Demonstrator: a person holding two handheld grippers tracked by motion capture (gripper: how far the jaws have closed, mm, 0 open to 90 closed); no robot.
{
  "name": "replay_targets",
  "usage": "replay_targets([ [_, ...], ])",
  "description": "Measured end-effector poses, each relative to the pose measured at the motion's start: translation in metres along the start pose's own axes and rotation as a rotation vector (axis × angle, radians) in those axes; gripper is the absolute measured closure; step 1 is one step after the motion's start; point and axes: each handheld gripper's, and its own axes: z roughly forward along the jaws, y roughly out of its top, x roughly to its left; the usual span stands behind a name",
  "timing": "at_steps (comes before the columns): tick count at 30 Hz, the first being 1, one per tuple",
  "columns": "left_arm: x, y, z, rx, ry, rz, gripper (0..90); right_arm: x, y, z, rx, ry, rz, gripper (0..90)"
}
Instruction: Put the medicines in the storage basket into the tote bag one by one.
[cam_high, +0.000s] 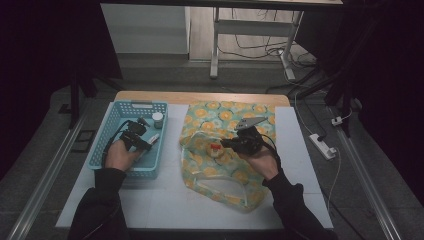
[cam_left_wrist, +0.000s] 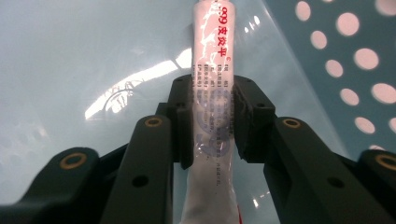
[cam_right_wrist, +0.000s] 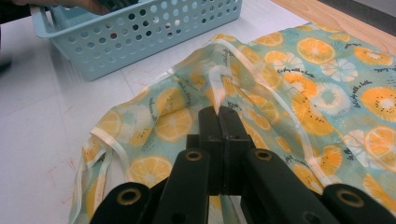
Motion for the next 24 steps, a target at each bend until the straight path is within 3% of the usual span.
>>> replay_targets([
  [5,0.0,0.0,-0.001,0.002,0.026,-0.02,71.3,-0.001,0.0,0.0,0.0,0.0,0.0,89.7],
  [9,0.0,0.0,-0.008,-0.043,0.031,-0.038,71.5,-0.001,0.0,-0.002,-0.005,-0.004,0.0,89.8],
  [24,0.005,-0.009,-0.038,-0.194,-0.026,-0.036,71.5,-0.003,0.003,-0.01,-0.035,-0.019,-0.001,89.9],
])
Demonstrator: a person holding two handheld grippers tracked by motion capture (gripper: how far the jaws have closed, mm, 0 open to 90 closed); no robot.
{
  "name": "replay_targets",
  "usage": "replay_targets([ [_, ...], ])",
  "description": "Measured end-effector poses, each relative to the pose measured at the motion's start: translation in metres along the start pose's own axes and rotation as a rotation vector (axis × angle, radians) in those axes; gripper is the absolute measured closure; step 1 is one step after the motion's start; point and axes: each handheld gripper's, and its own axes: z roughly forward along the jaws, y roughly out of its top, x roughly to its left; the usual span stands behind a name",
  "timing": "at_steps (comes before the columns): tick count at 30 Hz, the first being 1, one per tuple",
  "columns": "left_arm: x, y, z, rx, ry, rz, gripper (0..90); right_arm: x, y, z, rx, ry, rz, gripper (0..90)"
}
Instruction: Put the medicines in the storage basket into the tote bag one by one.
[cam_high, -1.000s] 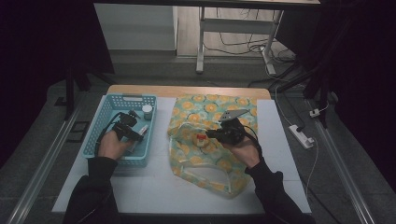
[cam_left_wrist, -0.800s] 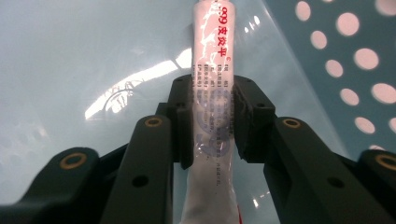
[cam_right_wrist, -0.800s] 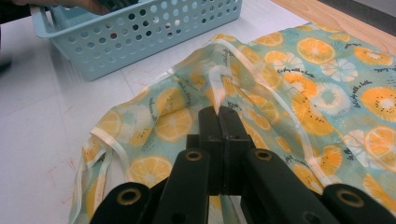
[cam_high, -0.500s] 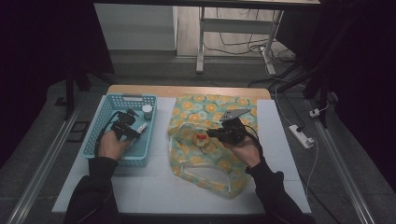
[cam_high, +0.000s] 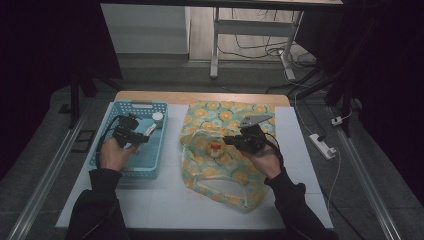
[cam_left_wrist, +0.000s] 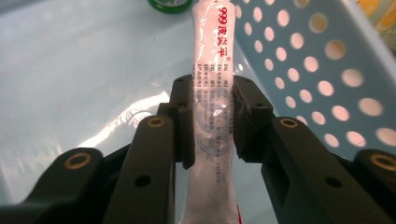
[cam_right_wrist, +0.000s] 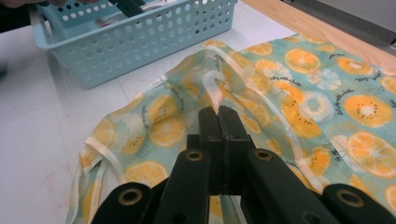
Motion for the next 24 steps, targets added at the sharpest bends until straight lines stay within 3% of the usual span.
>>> replay_targets([
  [12,-0.003,-0.002,-0.032,-0.096,-0.036,0.021,71.6,-0.003,0.002,-0.005,-0.02,-0.017,0.004,90.0],
  [24,-0.027,0.002,-0.052,-0.128,-0.082,0.092,71.6,-0.006,0.002,-0.008,-0.021,-0.035,0.004,89.9],
])
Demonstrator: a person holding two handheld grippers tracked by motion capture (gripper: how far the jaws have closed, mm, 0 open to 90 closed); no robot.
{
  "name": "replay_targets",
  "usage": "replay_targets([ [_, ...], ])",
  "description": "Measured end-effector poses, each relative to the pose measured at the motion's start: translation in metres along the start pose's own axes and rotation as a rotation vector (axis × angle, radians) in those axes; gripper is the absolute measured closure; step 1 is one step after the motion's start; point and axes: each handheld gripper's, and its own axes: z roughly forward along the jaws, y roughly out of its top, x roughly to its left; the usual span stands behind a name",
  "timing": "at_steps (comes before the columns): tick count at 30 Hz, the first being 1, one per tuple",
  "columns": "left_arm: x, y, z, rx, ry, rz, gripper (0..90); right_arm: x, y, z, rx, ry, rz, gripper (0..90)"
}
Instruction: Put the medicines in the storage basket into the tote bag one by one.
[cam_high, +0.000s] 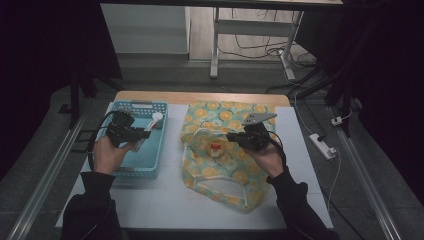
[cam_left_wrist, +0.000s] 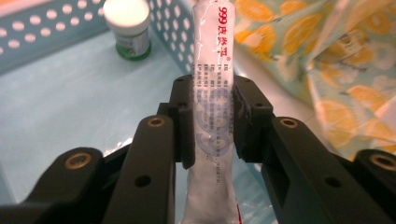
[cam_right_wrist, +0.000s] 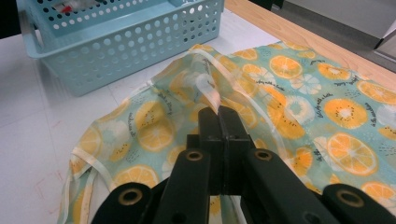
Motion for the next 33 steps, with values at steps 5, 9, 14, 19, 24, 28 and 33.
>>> replay_targets([
  [5,-0.014,0.005,-0.008,-0.016,-0.019,0.035,71.6,-0.001,0.0,-0.002,-0.004,-0.009,0.001,89.9],
  [9,-0.03,0.01,-0.013,-0.028,-0.054,0.079,71.6,-0.001,0.001,-0.003,-0.012,-0.013,0.001,89.9],
  [14,-0.052,0.015,-0.014,-0.026,-0.103,0.136,71.6,0.0,0.002,-0.003,-0.015,-0.018,-0.003,90.0],
  [19,-0.071,0.02,-0.004,0.0,-0.169,0.174,71.5,0.001,0.003,-0.002,-0.014,-0.018,-0.006,90.0],
  [24,-0.089,0.023,0.013,0.046,-0.201,0.217,71.5,0.001,0.001,0.001,-0.007,-0.023,-0.001,90.0],
  [28,-0.102,0.026,0.03,0.075,-0.23,0.236,71.5,0.002,0.002,0.002,-0.011,-0.023,-0.002,90.0],
  [33,-0.119,0.03,0.051,0.109,-0.239,0.269,71.5,0.006,0.005,0.0,-0.025,-0.025,-0.013,90.0],
])
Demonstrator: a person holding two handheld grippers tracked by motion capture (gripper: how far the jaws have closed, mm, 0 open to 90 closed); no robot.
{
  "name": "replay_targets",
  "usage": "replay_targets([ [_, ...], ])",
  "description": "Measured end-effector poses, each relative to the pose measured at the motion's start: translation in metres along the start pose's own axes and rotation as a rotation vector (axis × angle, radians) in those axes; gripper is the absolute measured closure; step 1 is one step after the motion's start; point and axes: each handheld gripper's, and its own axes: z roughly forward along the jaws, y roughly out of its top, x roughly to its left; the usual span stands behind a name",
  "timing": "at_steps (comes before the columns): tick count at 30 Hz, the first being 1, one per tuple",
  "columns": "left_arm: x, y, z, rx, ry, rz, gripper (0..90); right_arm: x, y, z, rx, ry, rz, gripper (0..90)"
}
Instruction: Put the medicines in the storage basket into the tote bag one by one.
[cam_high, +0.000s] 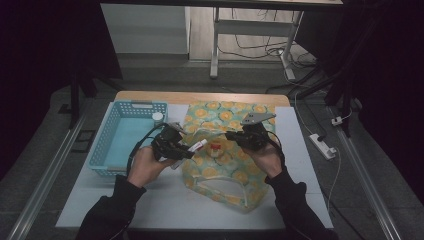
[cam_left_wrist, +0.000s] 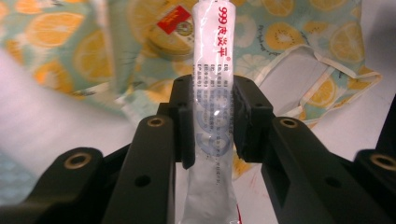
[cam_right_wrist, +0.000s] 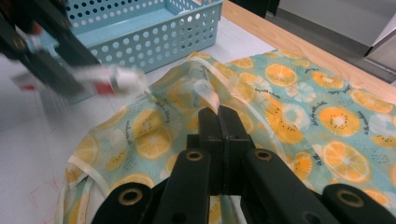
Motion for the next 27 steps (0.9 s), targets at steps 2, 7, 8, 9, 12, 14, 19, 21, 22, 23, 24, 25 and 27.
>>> replay_targets([
  [2,-0.003,0.004,0.009,0.013,0.001,0.007,71.5,0.0,0.001,-0.001,-0.008,0.002,0.001,90.0],
  [7,-0.003,0.014,0.028,0.028,-0.005,0.004,71.5,0.001,0.001,-0.001,-0.01,0.0,0.003,90.0],
  [8,-0.003,0.016,0.032,0.03,-0.005,0.003,71.5,0.001,0.001,-0.001,-0.01,0.0,0.004,90.0],
  [9,-0.003,0.018,0.035,0.032,-0.002,0.002,71.5,0.0,0.001,-0.001,-0.012,-0.001,0.005,90.0],
  [12,-0.004,0.024,0.046,0.046,0.004,0.007,71.5,0.0,0.002,-0.002,-0.017,0.0,0.004,90.0],
  [14,-0.004,0.028,0.053,0.05,0.012,0.004,71.5,0.001,0.002,-0.001,-0.018,0.001,0.008,90.0],
  [19,0.003,0.038,0.066,0.027,0.03,-0.023,71.5,0.003,0.002,-0.001,-0.018,0.0,0.005,90.0],
  [21,0.006,0.042,0.071,0.014,0.023,-0.032,71.4,0.002,0.002,0.0,-0.016,-0.001,0.006,90.0],
  [22,0.007,0.043,0.073,0.011,0.031,-0.038,71.4,0.002,0.001,0.0,-0.015,-0.002,0.008,90.0],
  [23,0.008,0.045,0.075,0.016,0.041,-0.036,71.4,0.001,0.001,0.0,-0.014,-0.001,0.01,90.0],
  [24,0.01,0.047,0.077,0.009,0.047,-0.041,71.4,0.001,0.0,0.001,-0.013,-0.003,0.01,89.9],
  [25,0.012,0.048,0.079,0.005,0.044,-0.046,71.4,0.001,0.0,0.001,-0.013,-0.005,0.011,90.0],
  [27,0.015,0.051,0.082,-0.004,0.046,-0.056,71.4,0.001,0.0,0.002,-0.014,-0.005,0.012,90.0],
])
